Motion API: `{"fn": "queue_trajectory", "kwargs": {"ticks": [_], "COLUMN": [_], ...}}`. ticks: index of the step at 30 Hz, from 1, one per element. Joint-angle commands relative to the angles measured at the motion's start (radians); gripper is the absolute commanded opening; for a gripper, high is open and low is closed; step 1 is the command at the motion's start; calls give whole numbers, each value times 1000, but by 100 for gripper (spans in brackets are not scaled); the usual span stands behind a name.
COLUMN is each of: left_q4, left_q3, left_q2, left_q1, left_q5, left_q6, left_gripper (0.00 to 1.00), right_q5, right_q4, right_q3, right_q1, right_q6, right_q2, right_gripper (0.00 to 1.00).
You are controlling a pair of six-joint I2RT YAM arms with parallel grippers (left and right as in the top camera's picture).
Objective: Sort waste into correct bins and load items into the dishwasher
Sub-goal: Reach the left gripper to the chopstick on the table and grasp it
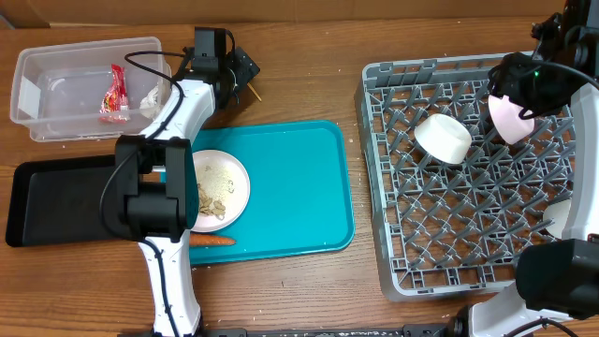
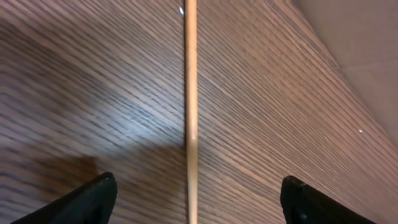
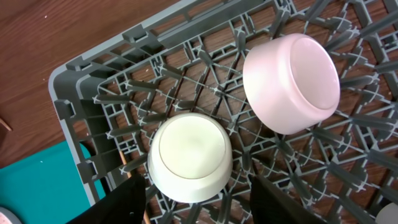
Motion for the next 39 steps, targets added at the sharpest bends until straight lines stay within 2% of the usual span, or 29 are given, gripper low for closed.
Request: {"fn": "queue_trajectory", "kwargs": {"ticks": [1,9,19,22,32,36,39], "left_q4": [7,27,32,23,20,35,40], "left_q3": [9,9,9,8,7,7,7], "left_q2": [5,34,53,55,69,90,102], "left_q1": [-26,-63,-66,-68,-71,-78,-84], "left_q5": [-105,-170,-249,-269,-300,-296,-297], "left_q6": [22,110,142,171,214,251,256], "left_gripper": [87,95,91,95,95,100,100], "right_q5": [-14,-29,-32,-32,-32,-37,-54], "right_q4": [6,-3,-15,-15,-16,-16,-16], "right_q3": [21,21,21,21,21,21,21], "right_q1": [0,0,0,0,0,0,0], "right_q6": [-6,-6,-6,-6,-6,-6,-6], "right_q2": [3,3,3,3,3,3,3], "right_gripper": [56,56,56,56,56,56,56]}}
